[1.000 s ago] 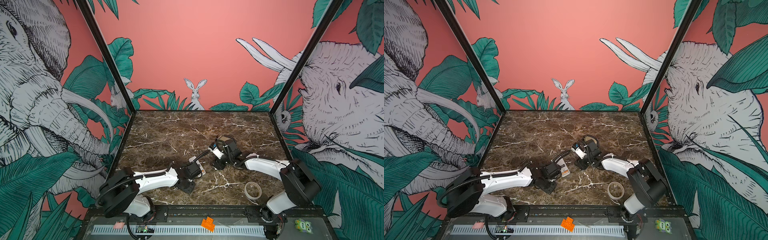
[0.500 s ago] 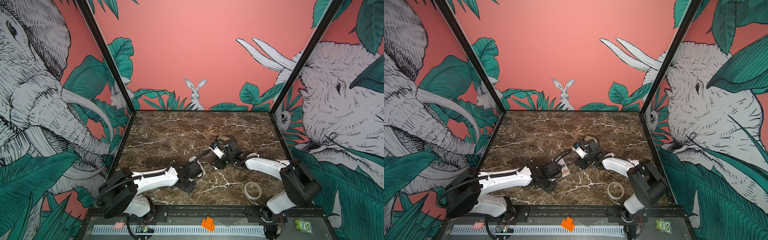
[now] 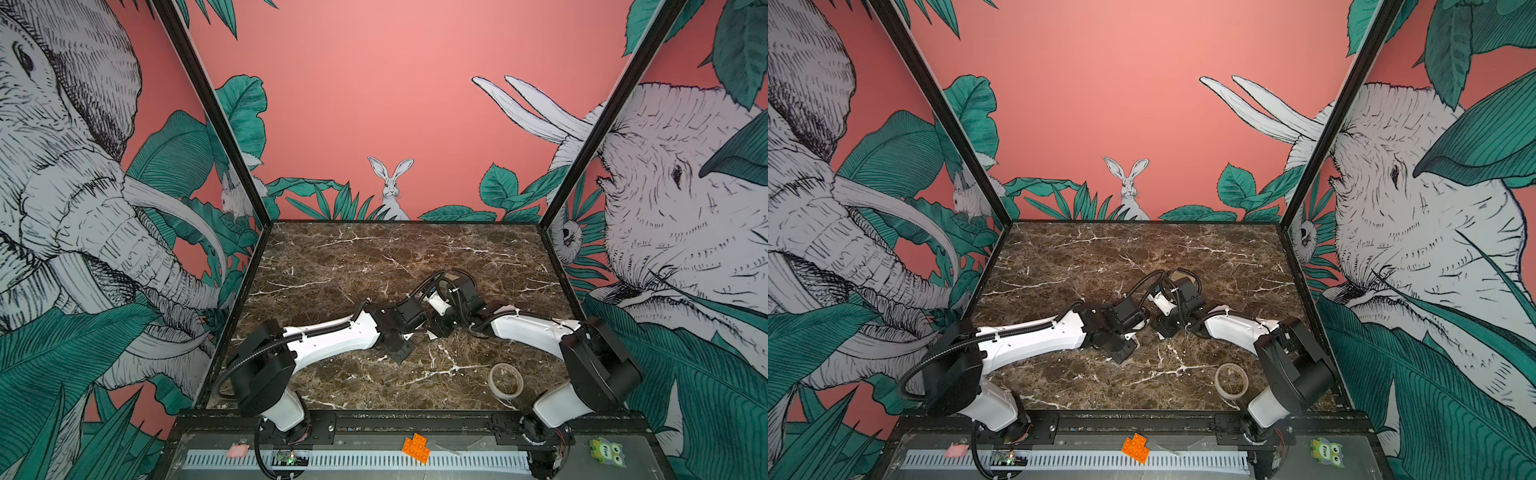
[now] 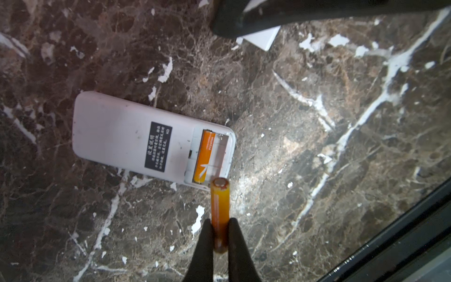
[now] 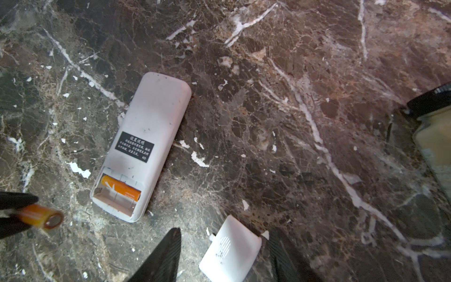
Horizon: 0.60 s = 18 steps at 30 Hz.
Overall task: Load the batteries into the remote control
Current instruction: 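Grasp the second orange battery upright with the left gripper and lift it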
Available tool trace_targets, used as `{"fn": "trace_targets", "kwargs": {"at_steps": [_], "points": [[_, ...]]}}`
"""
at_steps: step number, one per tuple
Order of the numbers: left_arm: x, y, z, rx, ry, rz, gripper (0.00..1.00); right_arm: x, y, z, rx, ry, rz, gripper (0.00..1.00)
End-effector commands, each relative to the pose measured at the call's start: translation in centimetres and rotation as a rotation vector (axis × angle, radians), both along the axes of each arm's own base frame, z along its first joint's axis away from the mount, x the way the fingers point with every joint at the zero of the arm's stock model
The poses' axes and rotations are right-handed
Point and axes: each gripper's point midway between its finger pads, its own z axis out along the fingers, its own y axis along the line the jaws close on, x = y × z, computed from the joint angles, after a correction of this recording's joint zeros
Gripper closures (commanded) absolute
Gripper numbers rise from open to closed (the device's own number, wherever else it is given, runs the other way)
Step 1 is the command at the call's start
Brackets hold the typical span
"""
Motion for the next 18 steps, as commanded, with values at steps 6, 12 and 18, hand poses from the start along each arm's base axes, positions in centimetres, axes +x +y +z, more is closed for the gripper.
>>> {"fn": "trace_targets", "kwargs": {"at_steps": [6,12,18], "points": [[-0.1,-0.3,-0.1,0.040,0.051,-0.099,1.00,0.4,-0.4,-0.9,-0.004,0.021,-0.021,0.43],[-0.3,-0.6,-1.0,0.060,0.093,-0.128,1.00,0.7,-0.9,-1.4,-0.022,0.039,-0.045,0.43],[-0.4,-0.7,-1.6,0.066,0.109,-0.128,1.00,1.5,-2.7,-1.6,-0.023,0.056,-0.125,0.43]]}}
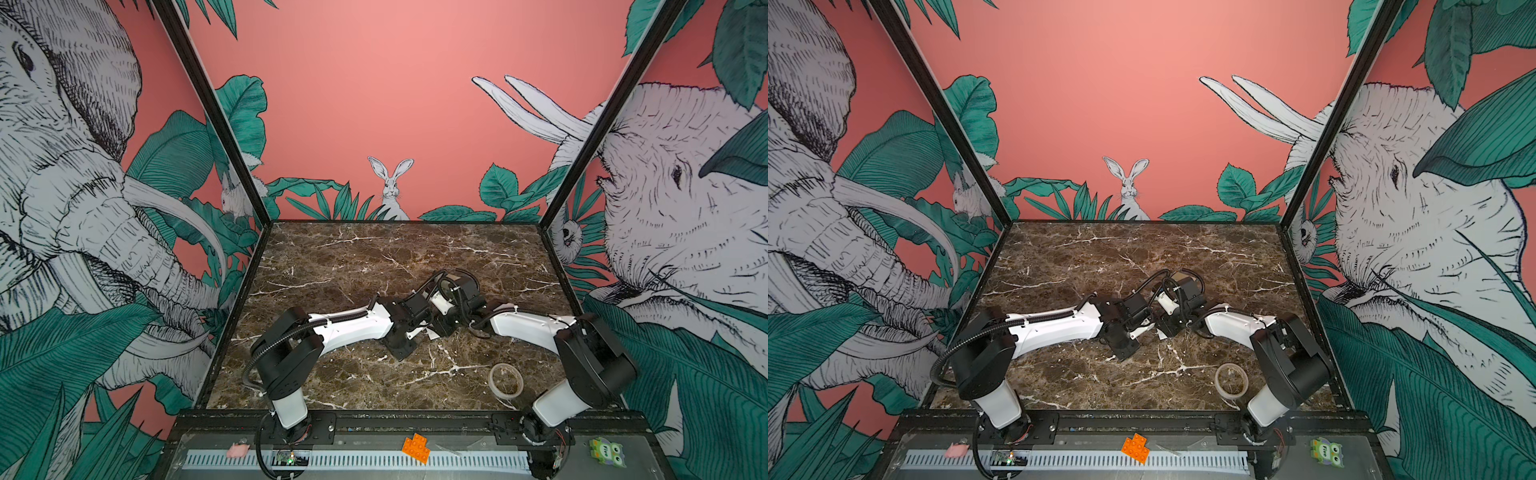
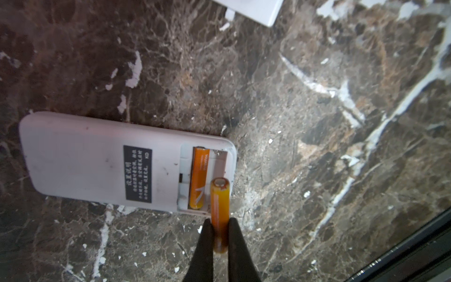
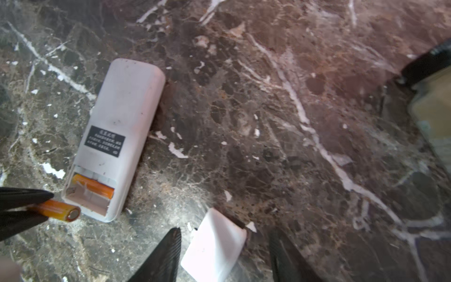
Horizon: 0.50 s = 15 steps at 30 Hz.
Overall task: Load the batteries into the remote control
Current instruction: 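Grasp the second orange battery upright with the left gripper and lift it, then lower the held battery into the empty compartment slot and release it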
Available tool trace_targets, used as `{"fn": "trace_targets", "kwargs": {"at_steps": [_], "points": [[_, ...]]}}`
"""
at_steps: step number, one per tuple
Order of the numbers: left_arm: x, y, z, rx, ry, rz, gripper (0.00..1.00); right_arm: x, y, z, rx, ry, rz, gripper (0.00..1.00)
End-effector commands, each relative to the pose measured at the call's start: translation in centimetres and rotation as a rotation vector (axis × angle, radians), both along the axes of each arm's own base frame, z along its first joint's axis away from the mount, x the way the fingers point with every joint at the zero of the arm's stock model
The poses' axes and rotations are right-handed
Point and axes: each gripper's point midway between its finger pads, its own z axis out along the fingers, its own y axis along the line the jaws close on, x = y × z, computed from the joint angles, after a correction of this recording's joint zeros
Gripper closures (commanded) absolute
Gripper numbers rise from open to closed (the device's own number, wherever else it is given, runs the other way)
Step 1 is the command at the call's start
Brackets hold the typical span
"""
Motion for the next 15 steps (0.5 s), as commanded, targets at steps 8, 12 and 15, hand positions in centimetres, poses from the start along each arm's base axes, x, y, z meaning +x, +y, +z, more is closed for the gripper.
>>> {"fn": "trace_targets", "kwargs": {"at_steps": [8,12,15], "points": [[0.49,0.25,0.38,0.030,0.000,-0.011,1.00,0.94,-1.70,0.42,0.046,0.000,-0.086,0.43],[0.58,0.21,0.40,0.034,0.000,-0.014,1.00,1.00,-1.79,0.45,0.051,0.003,-0.091,0.43],[0.62,0.25,0.24,0.042,0.005,-0.016,1.00,1.00,-1.84,0.43,0.055,0.007,-0.094,0.43]]}}
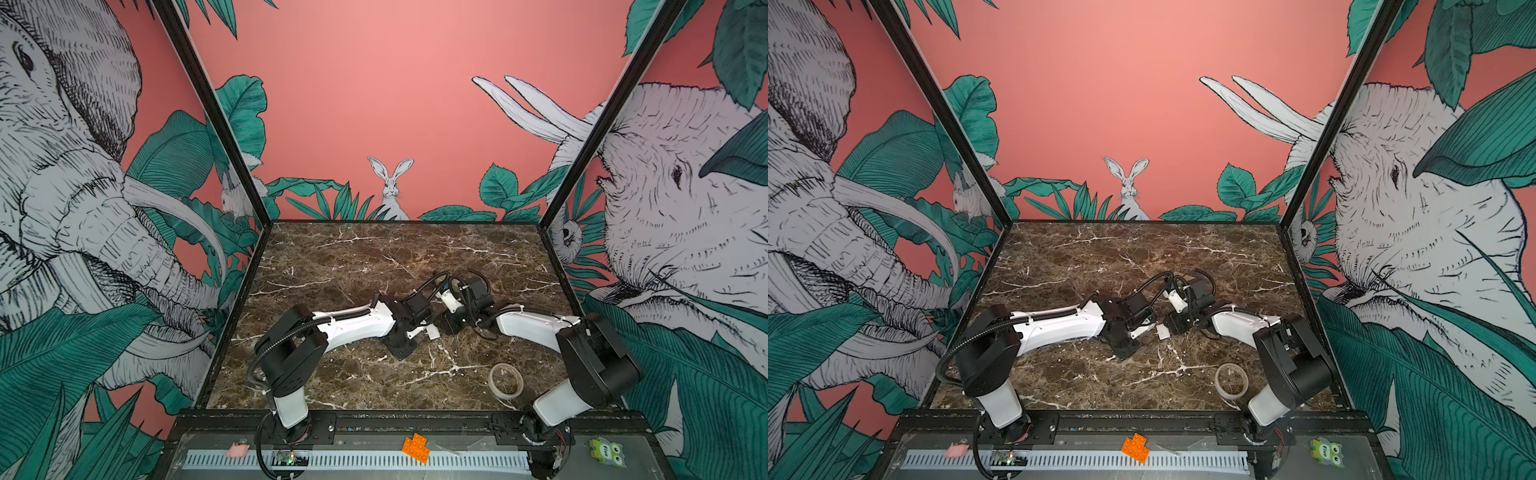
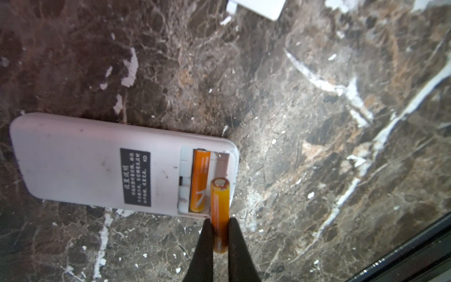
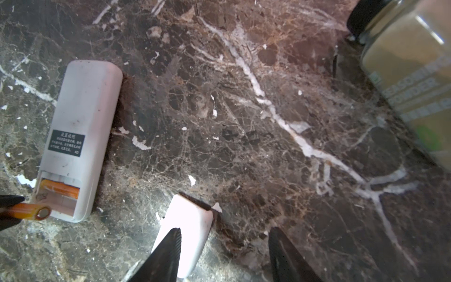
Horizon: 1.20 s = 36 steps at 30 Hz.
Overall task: Load the batteries into the remote control
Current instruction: 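Lower the held battery into the empty compartment slot and release it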
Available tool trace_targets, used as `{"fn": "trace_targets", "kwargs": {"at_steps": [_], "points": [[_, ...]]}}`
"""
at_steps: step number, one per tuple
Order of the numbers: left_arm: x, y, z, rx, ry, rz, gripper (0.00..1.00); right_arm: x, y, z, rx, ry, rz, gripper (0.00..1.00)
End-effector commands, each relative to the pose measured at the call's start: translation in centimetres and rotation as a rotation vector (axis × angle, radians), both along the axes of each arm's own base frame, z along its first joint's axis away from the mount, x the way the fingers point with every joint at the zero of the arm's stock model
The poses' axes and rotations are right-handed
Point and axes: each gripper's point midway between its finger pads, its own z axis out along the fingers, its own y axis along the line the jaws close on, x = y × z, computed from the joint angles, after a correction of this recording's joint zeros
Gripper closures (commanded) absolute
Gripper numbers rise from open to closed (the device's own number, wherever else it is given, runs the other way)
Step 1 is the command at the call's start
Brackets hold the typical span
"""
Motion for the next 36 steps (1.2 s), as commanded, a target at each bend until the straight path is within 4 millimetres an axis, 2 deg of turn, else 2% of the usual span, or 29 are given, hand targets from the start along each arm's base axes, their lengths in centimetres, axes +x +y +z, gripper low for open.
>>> {"fn": "trace_targets", "kwargs": {"at_steps": [1,36], "points": [[0.22,0.22,0.32,0.020,0.003,-0.014,1.00,0.52,0.45,1.24,0.041,-0.034,0.000,0.43],[0.77,-0.40,-0.36,0.015,0.019,-0.005,0.98,0.49,0.30,1.39,0.053,-0.030,-0.004,0.43]]}}
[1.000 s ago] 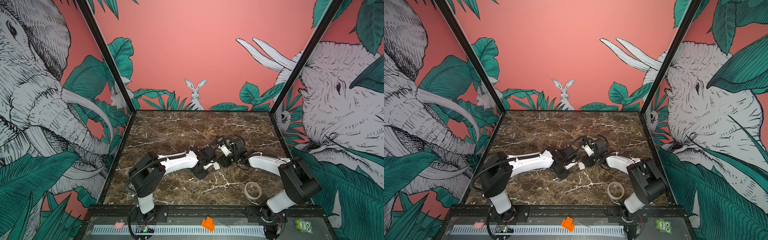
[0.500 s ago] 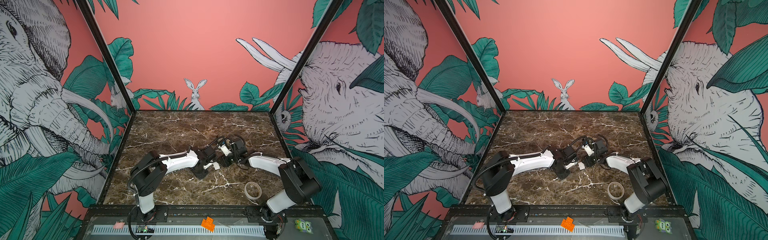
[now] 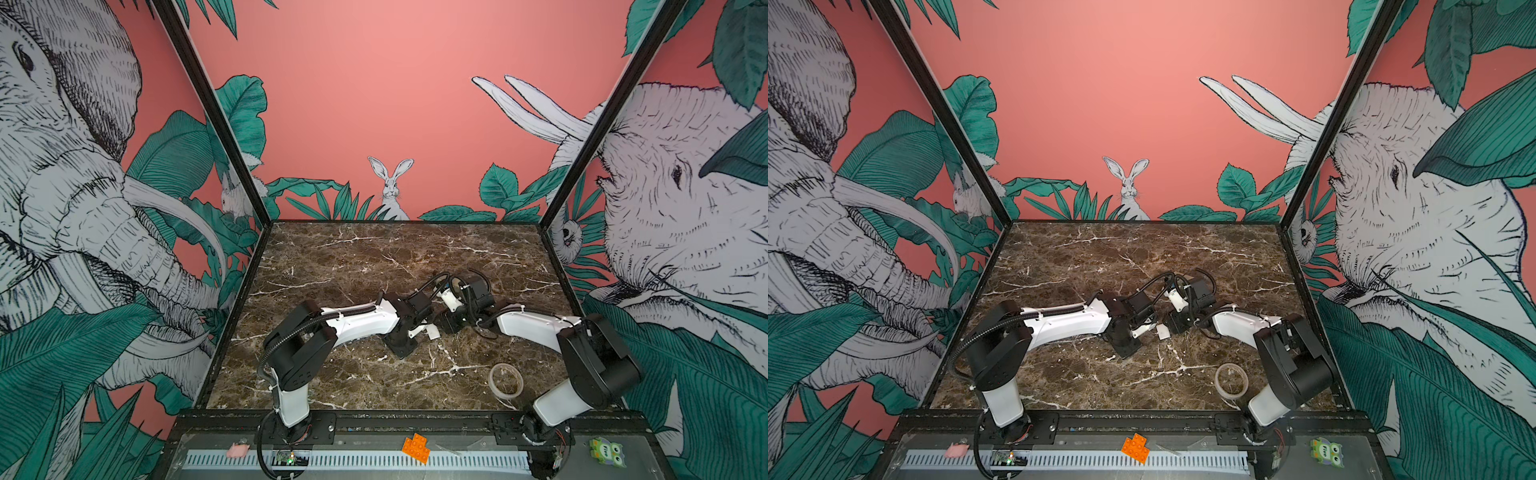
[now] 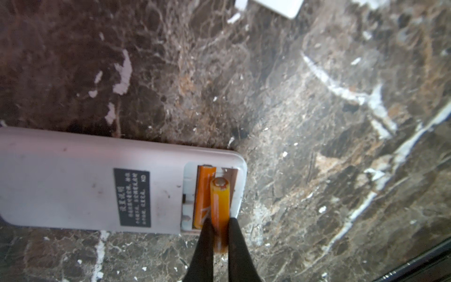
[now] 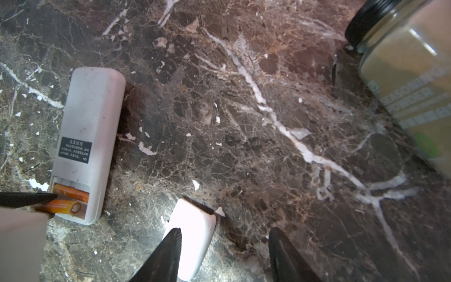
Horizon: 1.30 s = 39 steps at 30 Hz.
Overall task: Load the batteries into the remote control
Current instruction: 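Lower the held battery into the empty compartment slot and release it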
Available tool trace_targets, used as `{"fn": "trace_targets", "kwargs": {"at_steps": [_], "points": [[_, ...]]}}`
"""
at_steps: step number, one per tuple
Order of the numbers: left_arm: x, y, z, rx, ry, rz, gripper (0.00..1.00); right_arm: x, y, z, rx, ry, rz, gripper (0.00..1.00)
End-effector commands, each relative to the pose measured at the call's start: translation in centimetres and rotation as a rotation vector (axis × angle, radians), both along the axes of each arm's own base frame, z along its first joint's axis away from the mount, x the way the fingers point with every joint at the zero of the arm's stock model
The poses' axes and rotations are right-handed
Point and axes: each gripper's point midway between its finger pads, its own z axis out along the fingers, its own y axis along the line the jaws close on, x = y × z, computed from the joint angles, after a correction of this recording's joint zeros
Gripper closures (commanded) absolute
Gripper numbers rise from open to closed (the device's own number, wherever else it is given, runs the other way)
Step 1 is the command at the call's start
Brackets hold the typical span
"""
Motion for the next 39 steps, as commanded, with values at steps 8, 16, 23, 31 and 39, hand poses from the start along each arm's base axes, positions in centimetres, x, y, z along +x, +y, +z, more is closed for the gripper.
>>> {"fn": "trace_targets", "kwargs": {"at_steps": [8,16,23,31,39], "points": [[0.23,-0.32,0.67,-0.009,0.002,-0.010,0.92,0.29,0.05,1.03,0.026,-0.027,-0.004,0.43],[0.12,-0.18,0.95,-0.009,0.003,-0.005,0.95,0.31,0.06,1.02,0.027,-0.027,-0.005,0.43],[0.03,0.08,1.17,0.001,0.006,-0.001,0.96,0.31,0.06,0.99,0.026,-0.027,-0.005,0.43],[0.02,0.10,0.70,0.008,0.010,-0.001,0.94,0.39,0.02,1.04,0.027,-0.028,-0.006,0.43],[0.17,0.06,0.76,0.003,0.001,0.006,0.80,0.39,0.02,1.12,0.028,-0.031,-0.007,0.43]]}}
